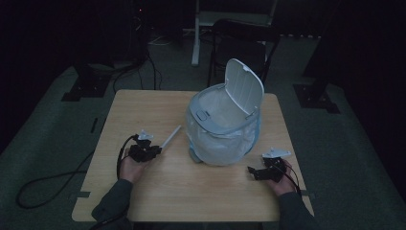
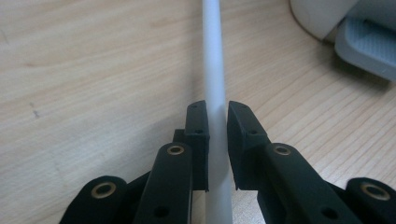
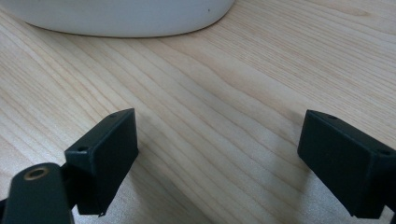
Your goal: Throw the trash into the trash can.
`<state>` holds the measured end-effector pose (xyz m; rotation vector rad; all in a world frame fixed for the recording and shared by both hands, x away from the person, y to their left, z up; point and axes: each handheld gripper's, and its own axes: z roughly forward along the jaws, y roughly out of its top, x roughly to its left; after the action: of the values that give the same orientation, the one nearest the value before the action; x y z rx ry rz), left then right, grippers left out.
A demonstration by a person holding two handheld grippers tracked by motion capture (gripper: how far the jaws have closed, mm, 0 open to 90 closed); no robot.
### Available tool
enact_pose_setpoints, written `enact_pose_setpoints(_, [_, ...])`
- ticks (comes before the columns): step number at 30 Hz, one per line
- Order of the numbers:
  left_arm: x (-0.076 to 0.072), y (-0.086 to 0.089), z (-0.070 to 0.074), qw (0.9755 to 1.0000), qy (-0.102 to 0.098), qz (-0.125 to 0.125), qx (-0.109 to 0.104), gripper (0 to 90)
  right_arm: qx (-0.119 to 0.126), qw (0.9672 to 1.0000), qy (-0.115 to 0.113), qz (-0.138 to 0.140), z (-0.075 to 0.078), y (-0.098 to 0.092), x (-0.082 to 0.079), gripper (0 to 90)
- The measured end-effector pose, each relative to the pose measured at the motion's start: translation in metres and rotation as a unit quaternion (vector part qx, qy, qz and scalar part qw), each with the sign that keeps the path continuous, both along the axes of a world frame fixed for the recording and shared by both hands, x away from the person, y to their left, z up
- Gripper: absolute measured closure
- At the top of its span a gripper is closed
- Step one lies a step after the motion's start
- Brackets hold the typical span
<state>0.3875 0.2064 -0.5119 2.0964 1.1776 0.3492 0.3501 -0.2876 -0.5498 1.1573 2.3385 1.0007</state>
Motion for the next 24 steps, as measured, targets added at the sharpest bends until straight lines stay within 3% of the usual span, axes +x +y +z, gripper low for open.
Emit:
enact_pose_setpoints(17, [-0.001,0.007,0.029,0.9995,-0.023,-0.011,-0.019,80.2,0.0,1.0,0.001,0.0,0.0,0.0,0.0,11.3])
enact_pose_setpoints(24, [-0.003,0.011,0.041,0.9991,-0.036,-0.011,-0.017,80.2,0.0,1.0,0.001,-0.001,0.0,0.0,0.0,11.3])
